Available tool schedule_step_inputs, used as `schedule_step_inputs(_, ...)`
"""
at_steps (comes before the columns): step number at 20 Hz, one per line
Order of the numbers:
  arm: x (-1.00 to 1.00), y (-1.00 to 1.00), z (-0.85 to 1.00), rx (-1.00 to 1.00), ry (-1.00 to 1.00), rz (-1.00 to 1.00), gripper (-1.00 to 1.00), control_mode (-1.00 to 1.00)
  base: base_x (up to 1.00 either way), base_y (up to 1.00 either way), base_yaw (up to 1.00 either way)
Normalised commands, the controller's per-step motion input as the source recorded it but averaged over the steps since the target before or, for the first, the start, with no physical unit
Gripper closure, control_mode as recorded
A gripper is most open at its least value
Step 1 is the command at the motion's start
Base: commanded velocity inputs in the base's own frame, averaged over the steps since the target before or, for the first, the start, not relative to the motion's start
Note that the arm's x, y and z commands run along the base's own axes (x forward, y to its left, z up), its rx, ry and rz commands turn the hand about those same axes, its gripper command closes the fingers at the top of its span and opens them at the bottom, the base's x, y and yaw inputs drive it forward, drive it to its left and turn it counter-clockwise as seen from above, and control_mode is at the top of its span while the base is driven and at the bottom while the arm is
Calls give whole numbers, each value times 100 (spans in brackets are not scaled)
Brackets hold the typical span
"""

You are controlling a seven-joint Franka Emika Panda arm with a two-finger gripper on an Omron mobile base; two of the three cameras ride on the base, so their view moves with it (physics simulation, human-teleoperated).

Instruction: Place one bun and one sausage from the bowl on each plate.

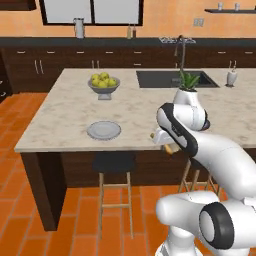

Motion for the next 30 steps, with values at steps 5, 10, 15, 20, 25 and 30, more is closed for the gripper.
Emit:
schedule_step_inputs(5,0,0,0,0,0,0,100,100,49,59,-27)
schedule_step_inputs(10,0,0,0,0,0,0,100,100,7,56,-33)
schedule_step_inputs(15,0,0,0,0,0,0,100,100,46,62,-12)
schedule_step_inputs(20,0,0,0,0,0,0,100,100,53,18,-1)
schedule_step_inputs(25,40,13,-12,0,3,0,100,-100,20,0,0)
schedule_step_inputs(30,98,59,-57,0,9,0,100,-100,0,0,0)
